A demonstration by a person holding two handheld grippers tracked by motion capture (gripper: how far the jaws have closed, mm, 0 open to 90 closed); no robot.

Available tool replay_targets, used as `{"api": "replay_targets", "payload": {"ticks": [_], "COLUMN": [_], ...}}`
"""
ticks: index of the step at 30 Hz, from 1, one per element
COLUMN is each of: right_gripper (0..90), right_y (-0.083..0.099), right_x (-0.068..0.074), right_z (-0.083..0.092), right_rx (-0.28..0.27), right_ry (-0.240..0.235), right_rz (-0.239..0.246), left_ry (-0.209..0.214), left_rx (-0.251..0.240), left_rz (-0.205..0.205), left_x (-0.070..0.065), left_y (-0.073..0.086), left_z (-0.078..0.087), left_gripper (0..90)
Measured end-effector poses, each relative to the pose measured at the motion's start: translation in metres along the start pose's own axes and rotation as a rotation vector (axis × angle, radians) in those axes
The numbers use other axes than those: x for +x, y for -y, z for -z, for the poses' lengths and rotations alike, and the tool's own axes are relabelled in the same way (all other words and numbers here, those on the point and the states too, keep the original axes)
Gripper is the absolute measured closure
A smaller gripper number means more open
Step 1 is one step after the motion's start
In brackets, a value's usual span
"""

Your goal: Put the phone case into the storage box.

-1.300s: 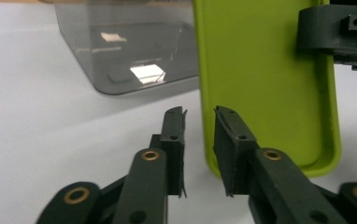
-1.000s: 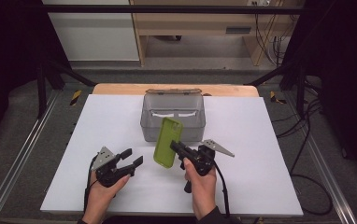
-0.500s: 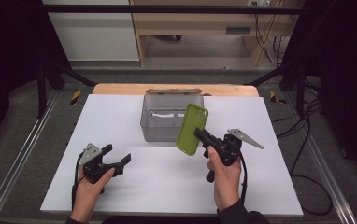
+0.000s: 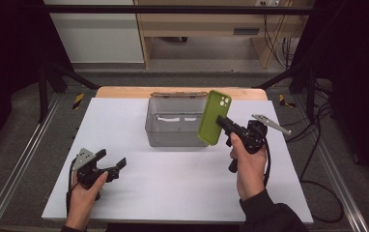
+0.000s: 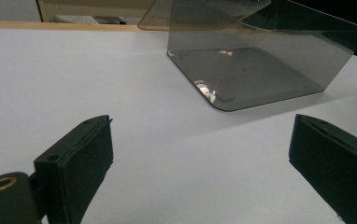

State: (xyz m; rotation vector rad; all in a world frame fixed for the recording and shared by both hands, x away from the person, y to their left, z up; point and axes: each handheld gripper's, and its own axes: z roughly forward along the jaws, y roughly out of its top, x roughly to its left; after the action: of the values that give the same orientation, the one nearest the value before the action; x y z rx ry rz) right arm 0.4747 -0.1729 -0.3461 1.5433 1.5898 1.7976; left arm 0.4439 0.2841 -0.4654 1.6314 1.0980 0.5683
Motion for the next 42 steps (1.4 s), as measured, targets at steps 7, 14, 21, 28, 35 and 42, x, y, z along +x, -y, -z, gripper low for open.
{"api": "replay_targets", "payload": {"ticks": [7,14,21,28,35,42], "right_gripper": [77.3,77.3,77.3,77.3,77.3,77.3], "right_y": [-0.02,-0.031,-0.041,-0.043,-0.042,-0.039], "right_x": [0.004,0.01,0.018,0.021,0.021,0.02], "right_z": [-0.018,-0.038,-0.064,-0.079,-0.091,-0.096], "right_rx": [0.015,0.024,0.034,0.045,0.057,0.067], "right_ry": [0.043,0.09,0.14,0.172,0.222,0.25], "right_rz": [0.051,0.101,0.167,0.191,0.226,0.245], "left_ry": [0.0,0.001,0.0,0.001,0.007,0.008], "left_rx": [0.003,0.002,0.003,0.005,0.011,0.01], "left_rz": [-0.002,-0.004,-0.008,-0.009,-0.012,-0.013], "left_x": [0.0,0.0,0.001,0.001,0.0,0.0], "left_y": [0.001,0.001,0.001,0.001,0.001,0.001], "left_z": [-0.001,-0.001,-0.001,-0.002,-0.003,-0.003], "left_gripper": [5.6,5.1,4.6,4.3,4.3,4.3]}}
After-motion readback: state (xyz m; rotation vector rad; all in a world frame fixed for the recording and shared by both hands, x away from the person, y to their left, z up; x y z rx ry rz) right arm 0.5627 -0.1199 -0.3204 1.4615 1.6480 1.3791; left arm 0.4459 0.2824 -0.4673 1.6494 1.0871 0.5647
